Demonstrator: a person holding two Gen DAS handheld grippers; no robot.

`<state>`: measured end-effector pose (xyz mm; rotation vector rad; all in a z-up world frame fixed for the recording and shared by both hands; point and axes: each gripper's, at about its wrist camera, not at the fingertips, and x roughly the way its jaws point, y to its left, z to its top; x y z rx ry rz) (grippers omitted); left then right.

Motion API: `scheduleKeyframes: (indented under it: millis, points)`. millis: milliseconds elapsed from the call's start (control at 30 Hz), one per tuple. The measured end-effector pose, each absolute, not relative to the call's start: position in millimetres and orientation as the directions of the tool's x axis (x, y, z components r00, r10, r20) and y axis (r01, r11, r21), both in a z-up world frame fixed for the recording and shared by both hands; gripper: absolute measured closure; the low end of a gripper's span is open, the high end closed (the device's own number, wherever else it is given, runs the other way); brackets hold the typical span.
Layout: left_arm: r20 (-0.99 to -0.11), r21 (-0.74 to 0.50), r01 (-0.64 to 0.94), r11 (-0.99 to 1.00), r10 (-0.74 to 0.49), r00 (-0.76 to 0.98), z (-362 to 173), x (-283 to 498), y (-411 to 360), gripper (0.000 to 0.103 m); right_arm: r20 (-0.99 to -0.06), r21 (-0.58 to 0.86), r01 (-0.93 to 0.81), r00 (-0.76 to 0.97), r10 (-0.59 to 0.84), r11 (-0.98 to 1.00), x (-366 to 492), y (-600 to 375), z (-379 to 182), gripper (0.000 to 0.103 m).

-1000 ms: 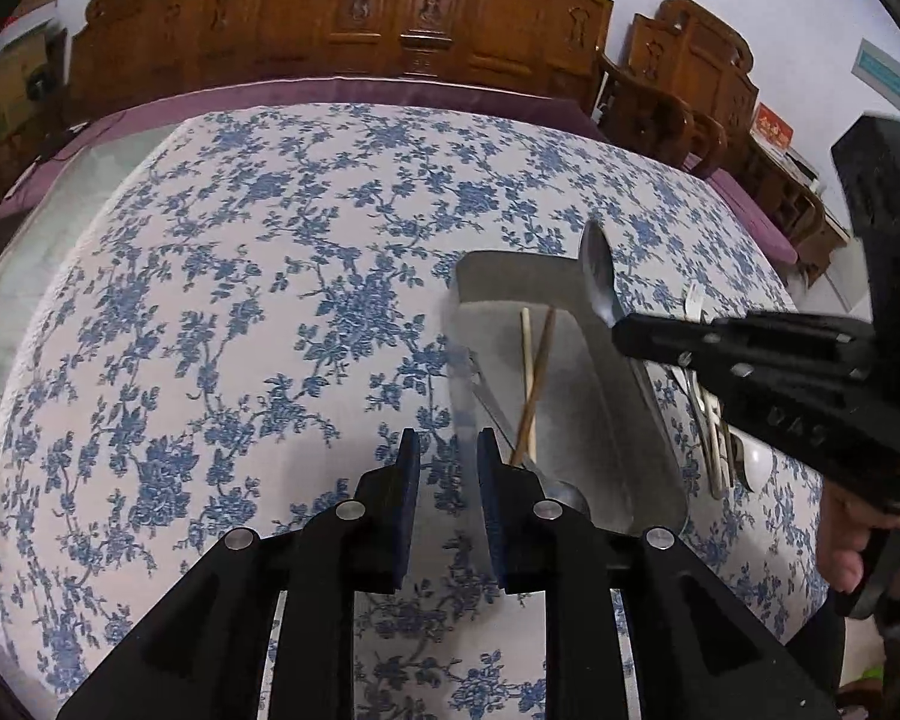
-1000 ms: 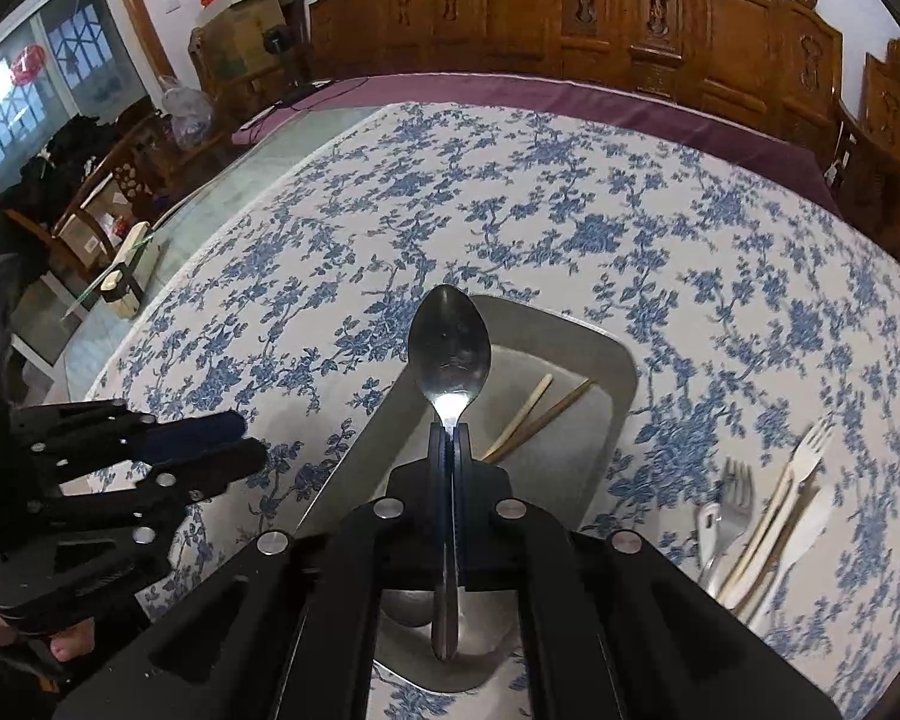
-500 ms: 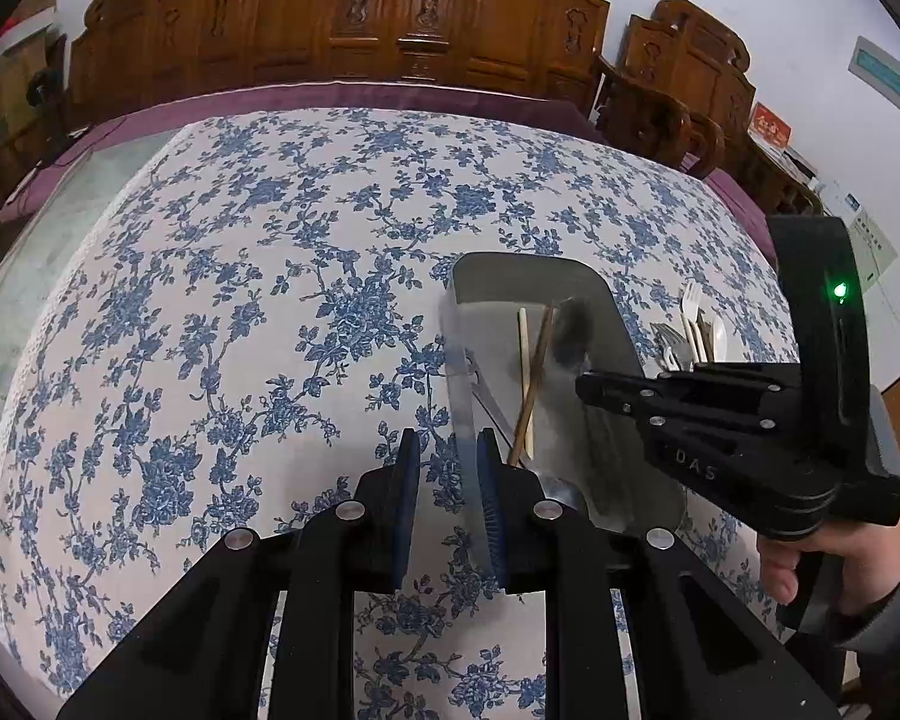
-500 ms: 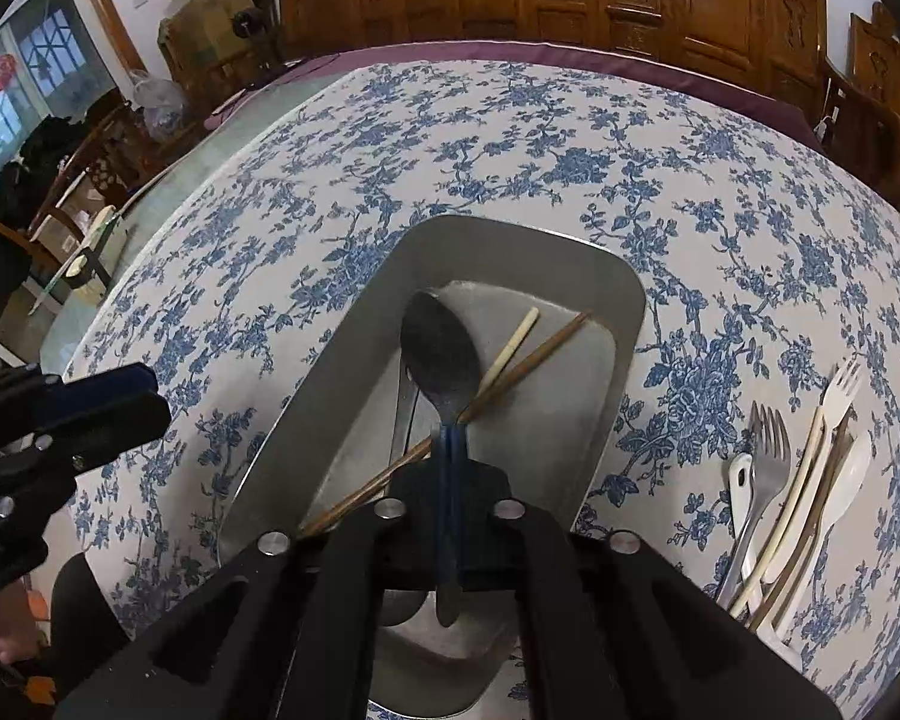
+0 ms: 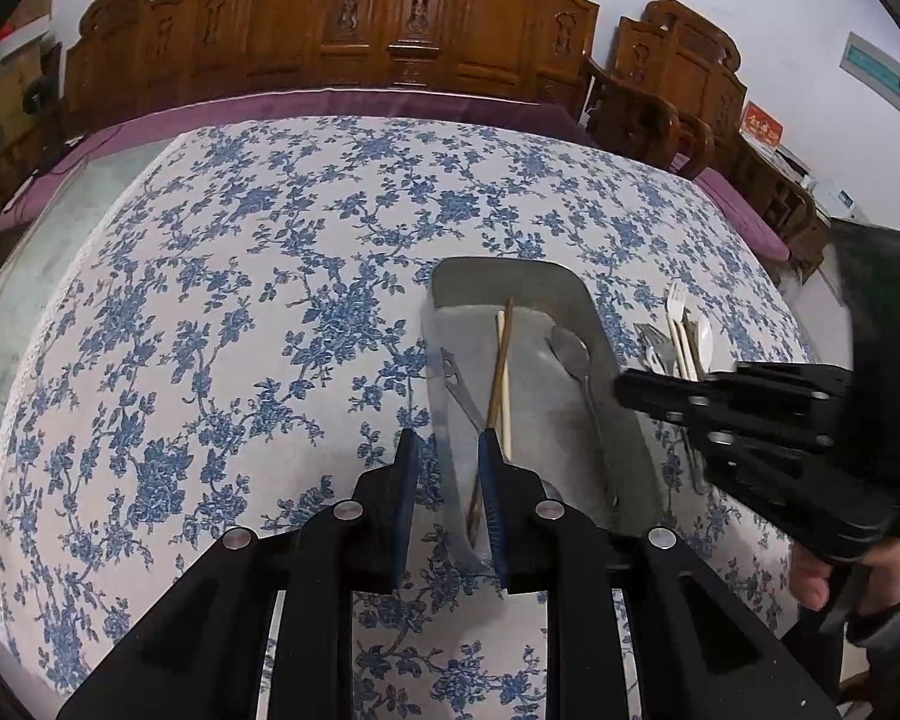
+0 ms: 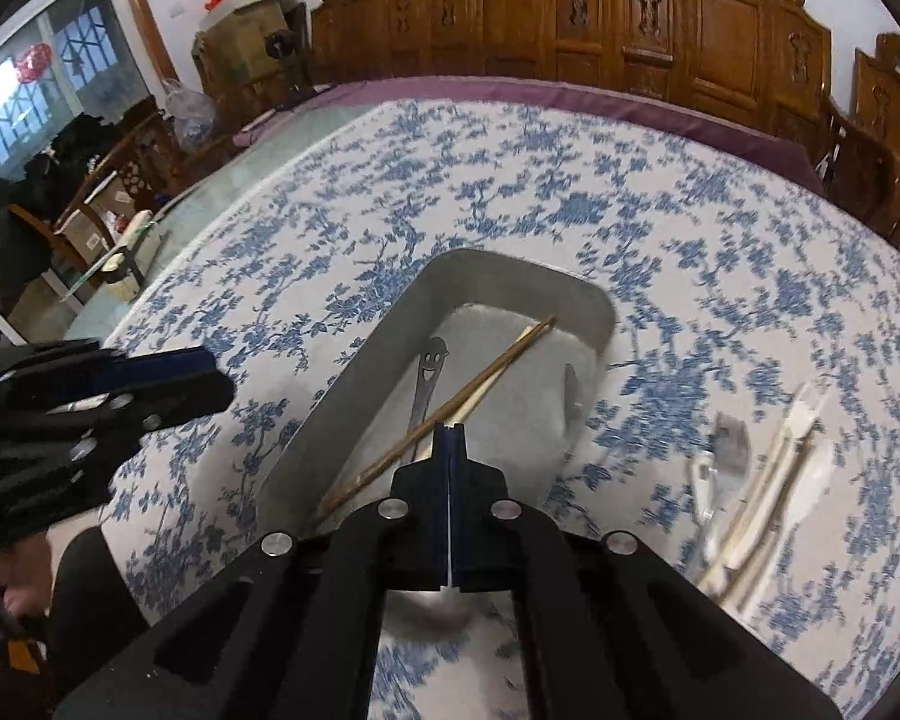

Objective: Organize utensils
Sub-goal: 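Lower the steel spoon into the tray and open the right tool, then move the right tool back to the pile and grasp a chopstick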

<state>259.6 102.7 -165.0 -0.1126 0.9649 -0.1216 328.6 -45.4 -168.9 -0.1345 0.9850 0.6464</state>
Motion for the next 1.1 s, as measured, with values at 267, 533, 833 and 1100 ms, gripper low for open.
scheduleKeyframes:
  millis: [267,533,833,1100]
  points:
    - [-0.806,-0.162,0.079,0.984,-0.178,0.564,-165.6,259.3,84.0,0.077,-0.792,0.166,-0.518,0.436,0.426,0.839,297.7,-119.7,-151.7,0.101]
    - [-0.802,-0.157,0.124,0.98,-0.2,0.563,-163.8,262.1,53.4,0.056,-0.817,0.141,-0.412,0.465,0.341,0.9,287.1,-192.2,-168.0,0.101]
    - [-0.807,-0.163,0.186,0.969,-0.239,0.541,-168.3,260.5,14.8,0.053,-0.832,0.149,-0.341,0.464,0.304,0.928,300.9,-219.5,-189.5,0.082]
    - [-0.816,-0.157,0.226,0.962,-0.255,0.519,-176.0,256.0,-9.1,0.053,-0.84,0.196,-0.336,0.426,0.334,0.921,318.0,-208.7,-205.2,0.082]
